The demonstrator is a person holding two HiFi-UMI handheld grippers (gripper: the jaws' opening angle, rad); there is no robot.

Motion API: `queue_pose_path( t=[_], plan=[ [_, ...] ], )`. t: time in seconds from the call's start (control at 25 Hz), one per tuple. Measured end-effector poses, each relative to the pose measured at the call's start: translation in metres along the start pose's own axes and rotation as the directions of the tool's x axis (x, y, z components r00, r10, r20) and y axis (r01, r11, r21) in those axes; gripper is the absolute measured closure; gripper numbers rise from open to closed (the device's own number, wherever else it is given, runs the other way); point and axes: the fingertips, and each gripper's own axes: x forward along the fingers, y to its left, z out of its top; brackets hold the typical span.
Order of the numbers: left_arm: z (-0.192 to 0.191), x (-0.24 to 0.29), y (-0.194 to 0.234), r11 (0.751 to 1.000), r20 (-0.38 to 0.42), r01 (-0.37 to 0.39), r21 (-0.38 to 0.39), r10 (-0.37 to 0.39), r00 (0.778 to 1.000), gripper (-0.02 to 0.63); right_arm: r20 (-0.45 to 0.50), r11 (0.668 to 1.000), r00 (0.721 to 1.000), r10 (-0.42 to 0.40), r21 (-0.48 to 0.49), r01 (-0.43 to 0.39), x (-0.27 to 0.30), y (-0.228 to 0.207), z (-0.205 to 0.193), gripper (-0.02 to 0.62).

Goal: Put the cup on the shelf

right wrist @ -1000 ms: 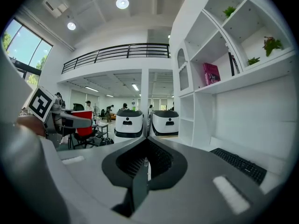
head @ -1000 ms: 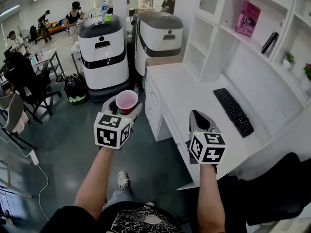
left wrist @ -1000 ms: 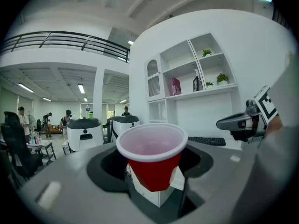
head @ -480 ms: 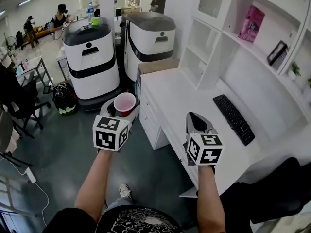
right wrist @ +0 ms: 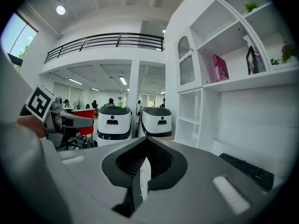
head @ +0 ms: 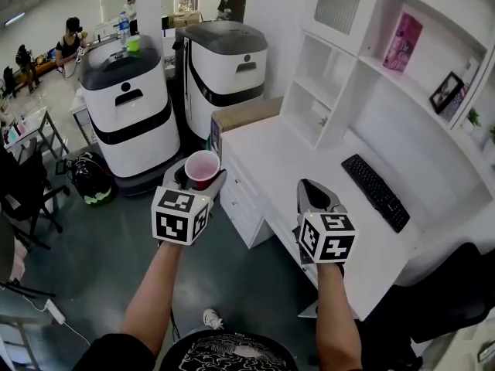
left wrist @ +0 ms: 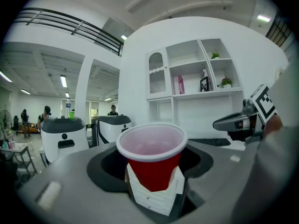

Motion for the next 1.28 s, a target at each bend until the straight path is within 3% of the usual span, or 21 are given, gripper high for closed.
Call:
queue_pose_path(
  t=[0.4,1.0,1.28],
  plan=[
    [-0.002,0.013,0.042,0.998,0.004,0.055,-0.001,-0.055,0.998,0.192,-0.008,0.999,0.999,-0.050,0.006,0.050,0.028,0.027,0.008,0.568],
    [0.000,0.016,0.061,0.998,0.020,0.056,0.017,-0.057,0.998,0.192,0.012,0.999,0.998,-0.053,0.012,0.053,0.045,0.036,0.011,0.568],
    [-0.005,0.045,0.063,0.997,0.020,0.077,0.021,-0.078,0.997,0.192,0.015,0.998,0.998,-0.068,0.021,0.067,0.066,0.024,0.004,0.568]
  ],
)
